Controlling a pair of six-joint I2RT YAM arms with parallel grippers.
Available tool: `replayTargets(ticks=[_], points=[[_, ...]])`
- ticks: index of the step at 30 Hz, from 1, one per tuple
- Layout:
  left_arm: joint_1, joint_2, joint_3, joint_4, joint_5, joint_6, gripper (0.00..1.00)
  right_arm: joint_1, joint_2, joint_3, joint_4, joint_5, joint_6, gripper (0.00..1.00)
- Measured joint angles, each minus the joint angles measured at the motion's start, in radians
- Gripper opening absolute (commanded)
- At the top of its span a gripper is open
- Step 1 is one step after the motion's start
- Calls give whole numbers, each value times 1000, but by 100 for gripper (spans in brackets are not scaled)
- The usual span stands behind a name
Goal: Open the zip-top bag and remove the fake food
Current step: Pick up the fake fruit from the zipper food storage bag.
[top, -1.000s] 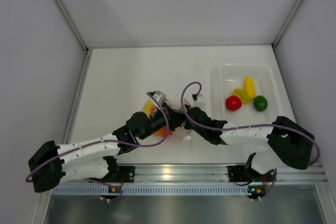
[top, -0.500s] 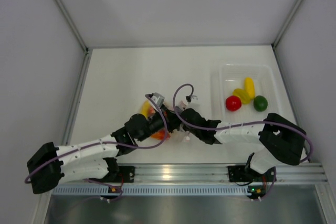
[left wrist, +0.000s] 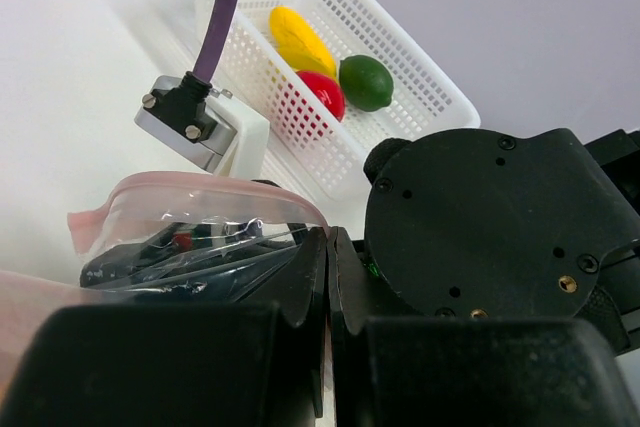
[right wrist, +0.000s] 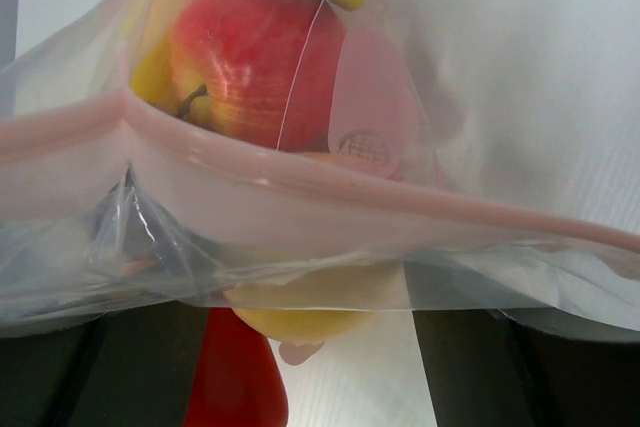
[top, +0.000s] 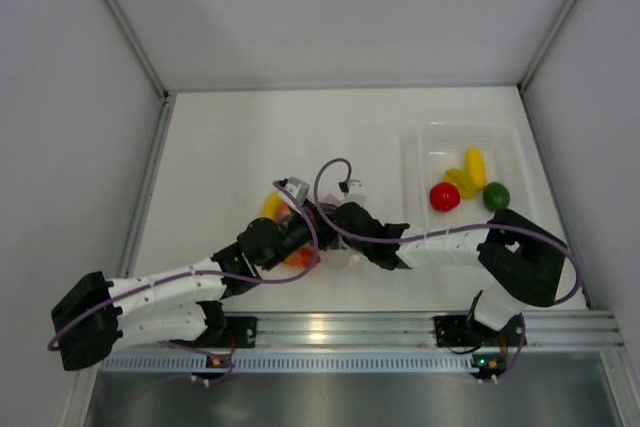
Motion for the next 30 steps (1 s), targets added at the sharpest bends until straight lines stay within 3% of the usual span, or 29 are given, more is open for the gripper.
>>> replayTargets(ticks=[5, 16, 20, 23, 25, 30], points=[[2, -1, -8, -1, -23, 6, 0, 0, 21, 12, 4, -25, -15, 81], [6, -10, -26, -10, -70, 8, 0, 0, 77, 35, 42, -51, -18, 79], [8, -18, -31, -18, -84, 10, 0, 0, 94, 45, 49, -53, -17, 87], [11, -21, -42, -29, -94, 9, 0, 1, 111, 47, 44, -56, -18, 87], [11, -21, -44, -33, -96, 8, 0, 1, 114, 47, 36, -54, -19, 84], [11, -21, -44, -34, -97, 8, 0, 1, 113, 47, 35, -48, -25, 64]])
